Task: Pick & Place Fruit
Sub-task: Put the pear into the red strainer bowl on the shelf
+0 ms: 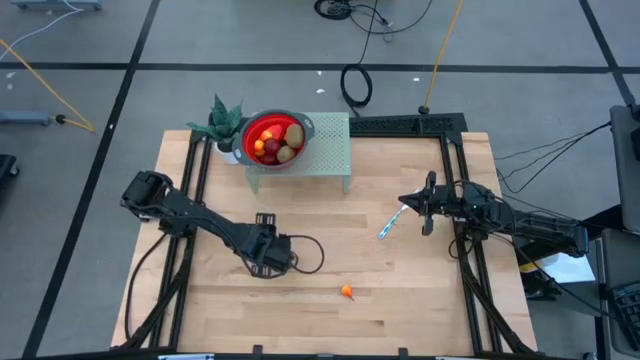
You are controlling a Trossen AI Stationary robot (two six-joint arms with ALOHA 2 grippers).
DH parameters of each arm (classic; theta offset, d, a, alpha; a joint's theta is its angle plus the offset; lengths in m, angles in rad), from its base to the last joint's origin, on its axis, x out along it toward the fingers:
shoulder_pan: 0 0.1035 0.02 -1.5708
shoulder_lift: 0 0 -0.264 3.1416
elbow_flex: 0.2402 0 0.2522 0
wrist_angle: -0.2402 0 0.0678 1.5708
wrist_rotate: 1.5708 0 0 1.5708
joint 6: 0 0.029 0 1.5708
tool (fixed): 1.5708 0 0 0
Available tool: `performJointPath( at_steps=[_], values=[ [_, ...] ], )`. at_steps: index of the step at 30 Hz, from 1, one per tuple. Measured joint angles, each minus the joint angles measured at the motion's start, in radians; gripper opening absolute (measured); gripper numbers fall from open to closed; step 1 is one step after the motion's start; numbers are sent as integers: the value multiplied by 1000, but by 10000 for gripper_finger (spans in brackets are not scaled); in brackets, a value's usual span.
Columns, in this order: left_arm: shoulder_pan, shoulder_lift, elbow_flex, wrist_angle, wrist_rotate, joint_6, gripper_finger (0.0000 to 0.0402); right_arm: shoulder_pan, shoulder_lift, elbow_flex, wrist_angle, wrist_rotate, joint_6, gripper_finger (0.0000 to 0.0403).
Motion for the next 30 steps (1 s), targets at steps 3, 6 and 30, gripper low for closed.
performJointPath(
  at_steps=[3, 6, 30],
  values=[
    [8, 0, -38, 41, 15, 20, 223, 0, 0, 0, 0, 0, 0, 0],
    [20, 0, -68, 69, 16, 23, 223, 0, 0, 0, -1, 0, 0, 0],
    [121, -1, -139, 232, -22, 112, 223, 0, 0, 0, -1, 0, 0, 0]
  ],
)
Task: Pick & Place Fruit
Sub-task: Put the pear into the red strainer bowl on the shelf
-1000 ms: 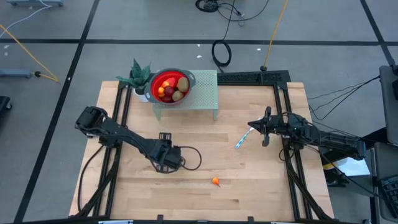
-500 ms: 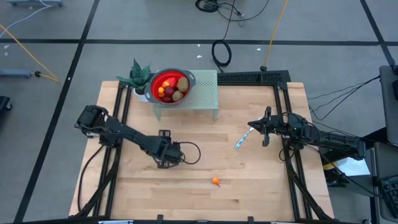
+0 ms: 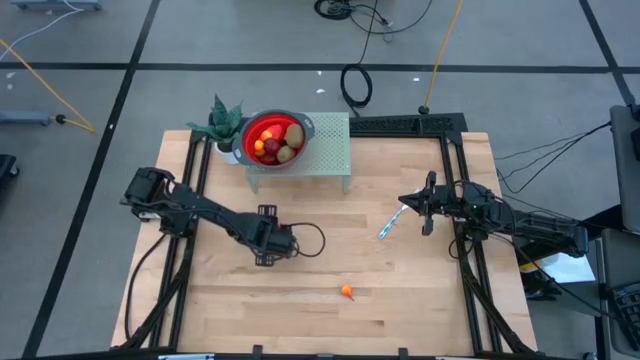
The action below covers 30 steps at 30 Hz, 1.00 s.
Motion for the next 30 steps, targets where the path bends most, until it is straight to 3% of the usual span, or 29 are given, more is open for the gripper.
performJointPath(
  at_steps=[7, 14, 22, 30],
  values=[
    [25, 0, 0, 6, -92, -8, 223, 0, 0, 0, 0, 0, 0, 0],
    [56, 0, 0, 57, -94, 0, 223, 0, 0, 0, 0, 0, 0, 0],
    [94, 0, 0, 136, 7, -5, 223, 0, 0, 0, 0, 0, 0, 0],
    [100, 0, 0, 172, 10, 65, 223, 0, 0, 0, 0, 0, 0, 0]
  ],
)
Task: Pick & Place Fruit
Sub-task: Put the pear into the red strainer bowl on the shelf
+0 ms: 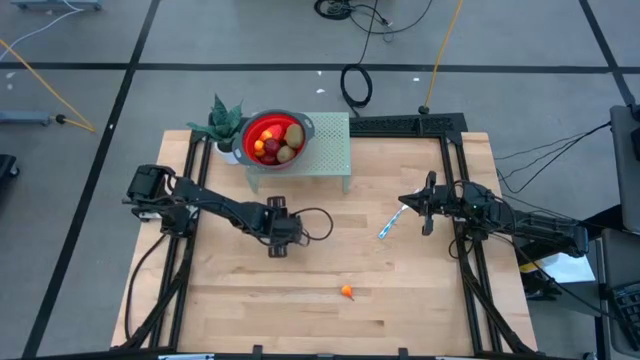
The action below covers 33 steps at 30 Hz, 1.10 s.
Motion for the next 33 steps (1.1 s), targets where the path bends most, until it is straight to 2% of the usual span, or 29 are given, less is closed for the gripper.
performJointPath(
  at_steps=[10, 13, 22, 29, 33],
  values=[
    [8, 0, 0, 79, 21, 180, 223, 0, 0, 0, 0, 0, 0, 0],
    [27, 0, 0, 79, 83, 179, 223, 0, 0, 0, 0, 0, 0, 0],
    [82, 0, 0, 76, 153, 158, 223, 0, 0, 0, 0, 0, 0, 0],
    [87, 31, 4, 74, 185, 162, 223, 0, 0, 0, -1, 0, 0, 0],
    [80, 39, 5, 75, 171, 156, 223, 0, 0, 0, -4, 0, 0, 0]
  ],
)
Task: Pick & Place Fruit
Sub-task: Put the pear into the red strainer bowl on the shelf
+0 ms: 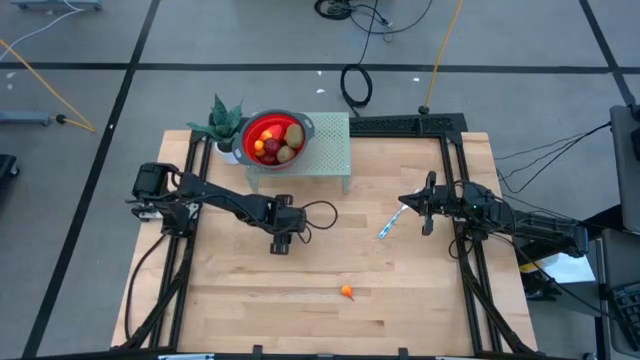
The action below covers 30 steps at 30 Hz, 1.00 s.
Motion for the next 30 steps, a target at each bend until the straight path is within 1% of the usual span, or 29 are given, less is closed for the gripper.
performJointPath(
  at_steps=[3, 5, 7, 13, 15, 19, 23, 25, 28, 30],
  values=[
    [-2, 1, -1, 0, -5, -2, 220, 0, 0, 0, 0, 0, 0, 0],
    [-2, 1, -1, 0, -9, -2, 208, 0, 0, 0, 0, 0, 0, 0],
    [-3, 2, -1, 0, -5, -3, 186, 0, 0, 0, 0, 0, 0, 0],
    [-12, 3, -2, -1, 11, -3, 98, 0, 0, 0, 0, 0, 0, 0],
    [-18, -4, -3, -3, 11, -17, 79, 0, 0, 0, 0, 0, 0, 0],
    [-19, -40, -6, -18, 16, -58, 76, 0, 0, 0, 0, 0, 0, 0],
    [-19, -131, -5, -14, 15, -117, 101, 0, 0, 0, 0, 0, 0, 0],
    [-19, -178, -5, -18, 15, -149, 107, 0, 0, 0, 0, 0, 0, 0],
    [-19, -267, -5, -6, 22, -206, 102, 0, 0, 0, 0, 0, 0, 0],
    [-19, -322, -5, 6, 48, -257, 94, 0, 0, 0, 0, 0, 5, 0]
  ],
)
